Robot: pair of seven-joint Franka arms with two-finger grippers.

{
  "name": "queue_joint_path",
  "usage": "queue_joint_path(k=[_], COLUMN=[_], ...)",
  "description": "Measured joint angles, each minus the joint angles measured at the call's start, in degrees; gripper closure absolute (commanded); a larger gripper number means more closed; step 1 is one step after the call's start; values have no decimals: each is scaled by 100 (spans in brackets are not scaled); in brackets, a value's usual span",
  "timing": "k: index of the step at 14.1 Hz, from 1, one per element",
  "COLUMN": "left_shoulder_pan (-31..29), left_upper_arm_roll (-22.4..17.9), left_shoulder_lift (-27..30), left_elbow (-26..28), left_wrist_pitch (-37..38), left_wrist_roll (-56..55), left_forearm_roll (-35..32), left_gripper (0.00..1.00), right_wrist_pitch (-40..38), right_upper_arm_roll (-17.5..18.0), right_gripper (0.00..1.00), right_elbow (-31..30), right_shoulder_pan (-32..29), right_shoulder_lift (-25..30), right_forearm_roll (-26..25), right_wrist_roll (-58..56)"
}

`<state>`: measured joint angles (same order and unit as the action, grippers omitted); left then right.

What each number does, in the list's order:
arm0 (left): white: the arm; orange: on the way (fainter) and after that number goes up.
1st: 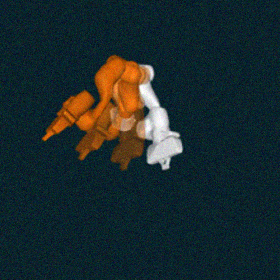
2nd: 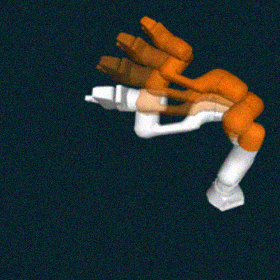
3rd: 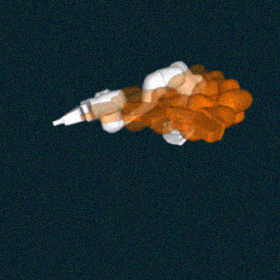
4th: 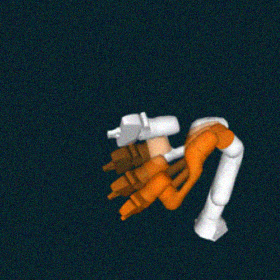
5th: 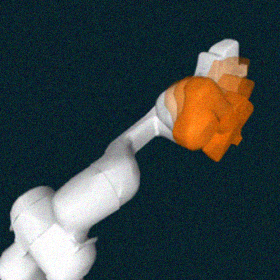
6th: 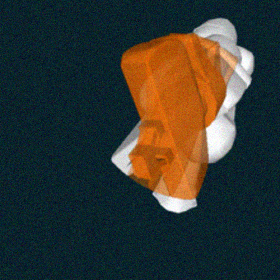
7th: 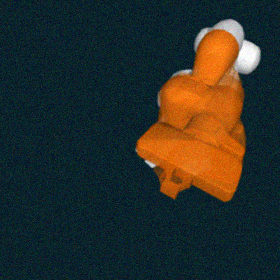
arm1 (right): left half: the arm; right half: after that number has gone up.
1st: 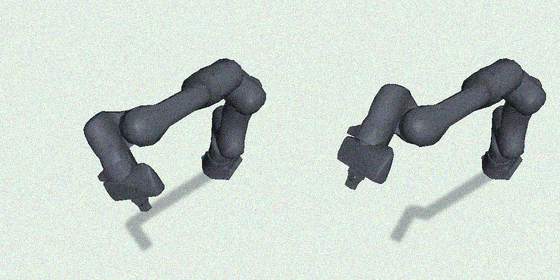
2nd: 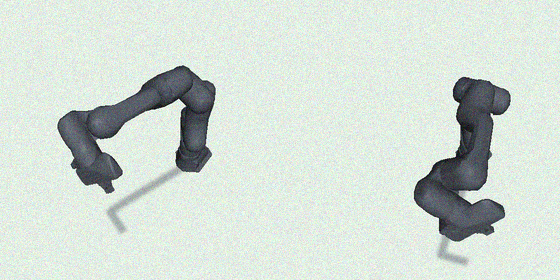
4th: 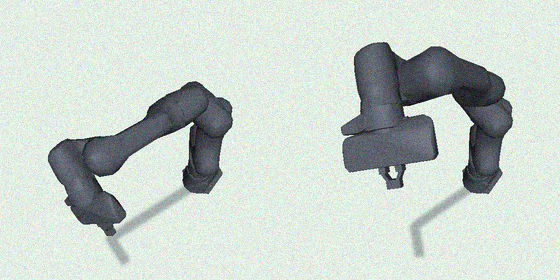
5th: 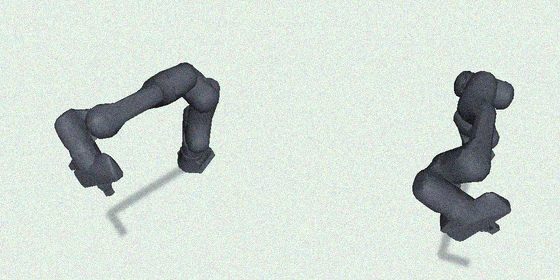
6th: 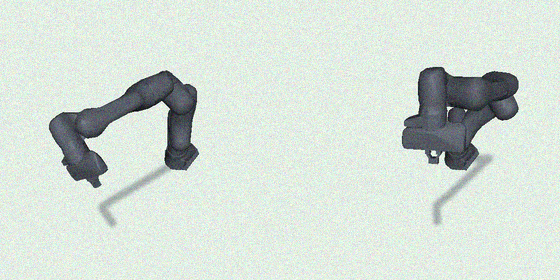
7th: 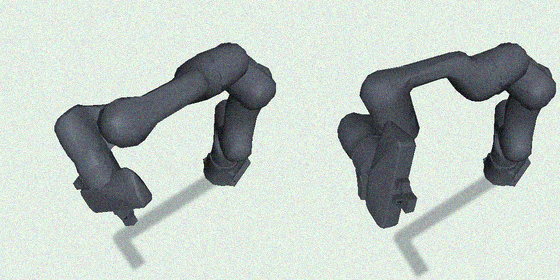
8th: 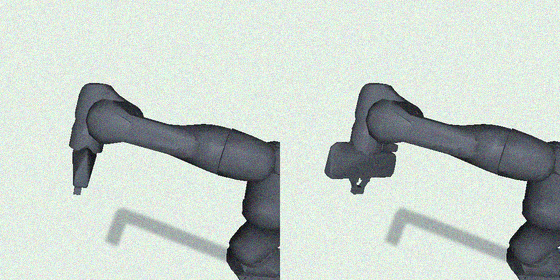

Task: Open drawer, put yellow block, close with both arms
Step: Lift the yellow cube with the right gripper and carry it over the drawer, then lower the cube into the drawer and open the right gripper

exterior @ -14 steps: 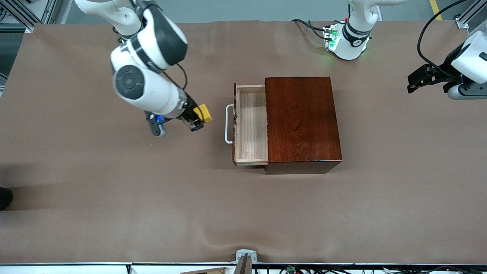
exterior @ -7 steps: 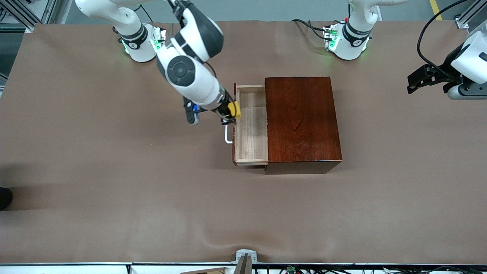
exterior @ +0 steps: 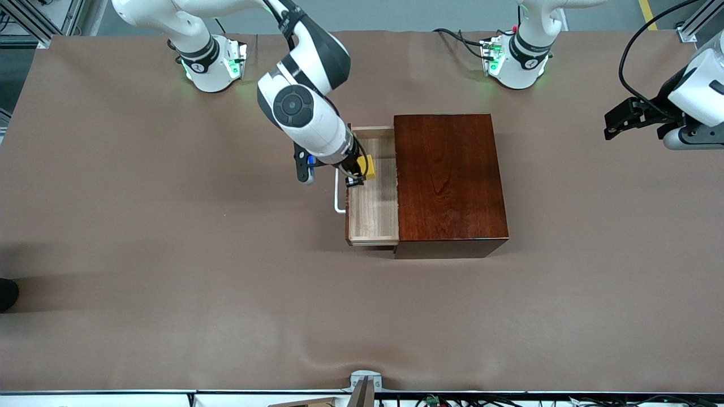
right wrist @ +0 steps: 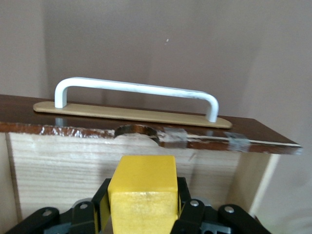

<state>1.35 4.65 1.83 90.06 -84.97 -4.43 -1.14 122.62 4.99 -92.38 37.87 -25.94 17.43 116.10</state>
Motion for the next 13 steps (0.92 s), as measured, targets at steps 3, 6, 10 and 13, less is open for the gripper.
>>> queue_joint_path(k=[3, 6, 10, 13], left_shoulder_pan=[0, 0, 0, 0], left_upper_arm_roll=[0, 0, 0, 1], left_shoulder_lift=[-20, -43, -46, -46], left_elbow=[7, 7, 7, 6], left_wrist_pitch=[-4, -16, -16, -16], left_wrist_roll=[0, 0, 0, 0], left_forearm_roll=[0, 0, 0, 0], left_gripper=[0, 0, 0, 0], right_wrist_pitch=[142, 292, 493, 475], right_upper_arm_roll=[-1, -2, -4, -18], right_gripper=[100, 100, 4, 0], right_elbow=[-3, -4, 6, 12], right_shoulder_pan=[51, 137, 235, 238], right_shoulder_lift=[-204, -364, -509, -513], right_forearm_roll=[0, 0, 0, 0], right_wrist_roll=[6, 25, 54, 245])
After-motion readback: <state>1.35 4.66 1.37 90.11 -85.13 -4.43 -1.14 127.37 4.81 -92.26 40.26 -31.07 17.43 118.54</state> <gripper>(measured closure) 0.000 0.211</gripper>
